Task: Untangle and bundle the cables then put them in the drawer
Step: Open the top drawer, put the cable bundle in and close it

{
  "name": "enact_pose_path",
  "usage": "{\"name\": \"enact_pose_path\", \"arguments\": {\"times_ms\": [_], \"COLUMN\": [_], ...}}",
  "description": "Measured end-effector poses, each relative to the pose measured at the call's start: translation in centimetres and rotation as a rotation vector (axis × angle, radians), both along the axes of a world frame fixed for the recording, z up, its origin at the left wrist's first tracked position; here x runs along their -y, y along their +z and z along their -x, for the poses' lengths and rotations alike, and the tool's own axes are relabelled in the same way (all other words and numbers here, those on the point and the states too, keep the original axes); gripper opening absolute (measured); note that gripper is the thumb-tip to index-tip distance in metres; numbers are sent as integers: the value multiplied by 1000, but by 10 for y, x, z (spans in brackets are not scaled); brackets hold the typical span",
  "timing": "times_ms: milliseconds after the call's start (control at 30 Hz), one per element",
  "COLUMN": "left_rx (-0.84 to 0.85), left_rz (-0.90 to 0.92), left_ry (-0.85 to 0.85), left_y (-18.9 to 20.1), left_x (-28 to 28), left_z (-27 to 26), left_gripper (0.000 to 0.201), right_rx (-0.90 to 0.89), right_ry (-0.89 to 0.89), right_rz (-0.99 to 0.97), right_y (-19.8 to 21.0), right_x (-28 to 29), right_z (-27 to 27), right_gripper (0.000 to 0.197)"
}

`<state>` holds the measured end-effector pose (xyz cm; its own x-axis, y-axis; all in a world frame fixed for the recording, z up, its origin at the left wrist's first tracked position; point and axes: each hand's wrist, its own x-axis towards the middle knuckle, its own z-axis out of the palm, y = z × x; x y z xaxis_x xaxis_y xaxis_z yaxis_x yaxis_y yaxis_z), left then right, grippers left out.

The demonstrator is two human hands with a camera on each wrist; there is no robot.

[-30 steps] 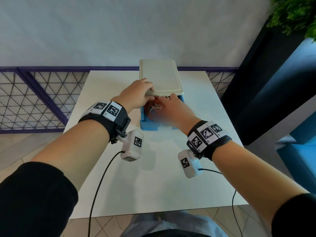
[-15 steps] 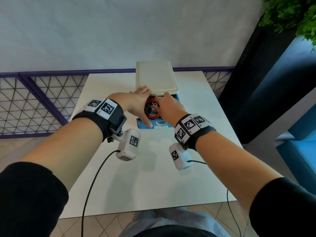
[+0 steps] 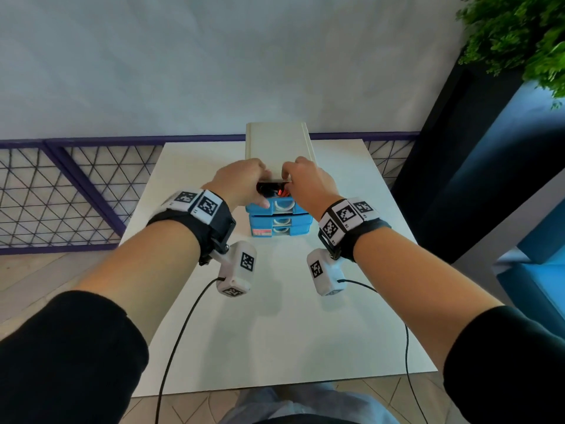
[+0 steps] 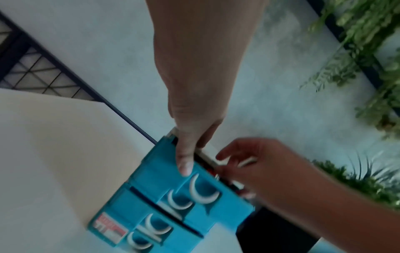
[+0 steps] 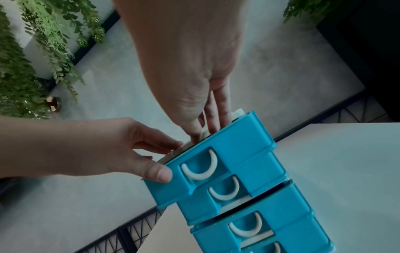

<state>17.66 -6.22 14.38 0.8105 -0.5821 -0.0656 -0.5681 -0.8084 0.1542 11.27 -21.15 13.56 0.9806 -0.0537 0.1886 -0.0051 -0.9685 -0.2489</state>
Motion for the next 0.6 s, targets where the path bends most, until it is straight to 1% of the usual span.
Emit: {"name": "enact_pose_path", "arguments": {"times_ms": [67, 133, 200, 267, 433, 567, 600], "left_rx": [115, 238, 329, 354, 357, 313, 286], "left_rz": [58, 90, 96, 114, 156, 166, 160], "left_ry": [39, 45, 59, 91, 99, 90, 79], "left_y": [-10, -18, -22, -25, -29, -23, -20], "left_x": [4, 8, 11, 12, 13, 14, 12], "left_z": [-1, 2, 4, 4, 4, 10, 11], "left_gripper": [46, 25, 14, 11, 11, 17, 21], "right_rx": [36, 48, 65, 80, 121, 78, 36], "right_ry": [22, 39, 44, 36, 17, 0, 1], "right_rz": [56, 101, 130, 142, 160, 156, 155], "right_y": [-2, -8, -12, -15, -19, -16, -12], "right_x": [2, 4, 5, 4, 3, 2, 1], "right_z": [-7, -14, -18, -20, -19, -19, -16], "right_gripper": [23, 22, 23, 25, 24, 24, 26]}}
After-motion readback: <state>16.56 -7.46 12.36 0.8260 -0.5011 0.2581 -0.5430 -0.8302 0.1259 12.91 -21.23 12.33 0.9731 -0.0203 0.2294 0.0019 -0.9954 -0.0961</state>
